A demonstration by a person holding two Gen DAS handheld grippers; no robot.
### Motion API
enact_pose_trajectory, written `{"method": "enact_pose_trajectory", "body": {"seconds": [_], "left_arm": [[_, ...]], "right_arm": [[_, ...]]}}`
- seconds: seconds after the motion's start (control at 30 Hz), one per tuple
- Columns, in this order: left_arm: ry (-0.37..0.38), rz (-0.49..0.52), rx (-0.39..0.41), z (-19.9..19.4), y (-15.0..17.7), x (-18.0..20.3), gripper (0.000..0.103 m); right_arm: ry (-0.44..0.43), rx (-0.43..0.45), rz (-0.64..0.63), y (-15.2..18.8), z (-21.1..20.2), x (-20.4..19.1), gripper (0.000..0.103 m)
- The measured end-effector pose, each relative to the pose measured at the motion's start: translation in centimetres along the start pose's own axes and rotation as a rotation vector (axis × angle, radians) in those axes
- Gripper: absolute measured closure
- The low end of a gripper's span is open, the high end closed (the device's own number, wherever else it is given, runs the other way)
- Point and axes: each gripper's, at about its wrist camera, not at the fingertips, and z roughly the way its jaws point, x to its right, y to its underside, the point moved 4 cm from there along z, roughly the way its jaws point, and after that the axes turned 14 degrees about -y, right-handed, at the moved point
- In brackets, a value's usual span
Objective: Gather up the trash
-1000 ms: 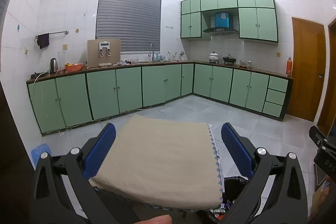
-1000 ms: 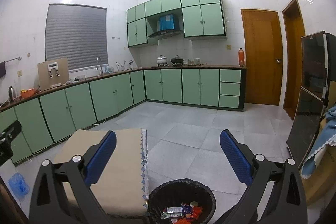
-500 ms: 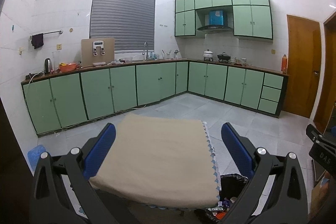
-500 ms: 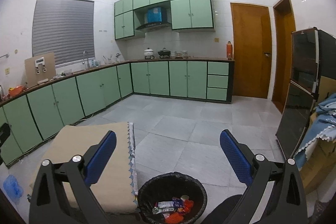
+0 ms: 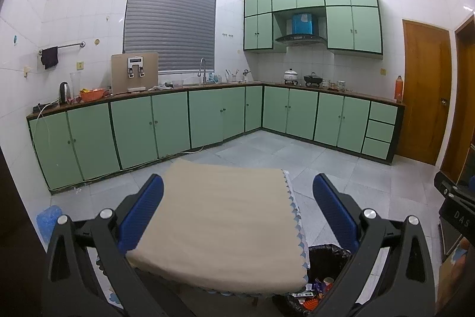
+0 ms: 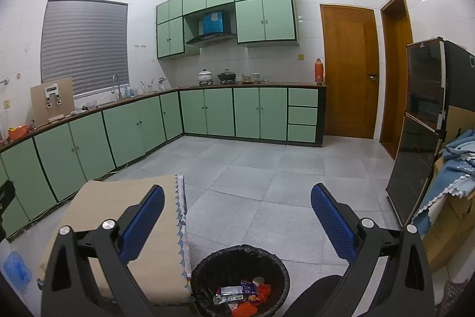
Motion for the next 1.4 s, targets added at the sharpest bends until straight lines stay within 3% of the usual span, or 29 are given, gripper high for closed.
{"method": "enact_pose_trajectory", "body": {"seconds": [1.4], "left_arm": [[0.009, 0.005, -0.005, 0.43, 0.26, -0.35, 0.006]], "right_arm": [[0.008, -0.001, -0.006, 0.44, 0.0, 0.31, 0.006]]}}
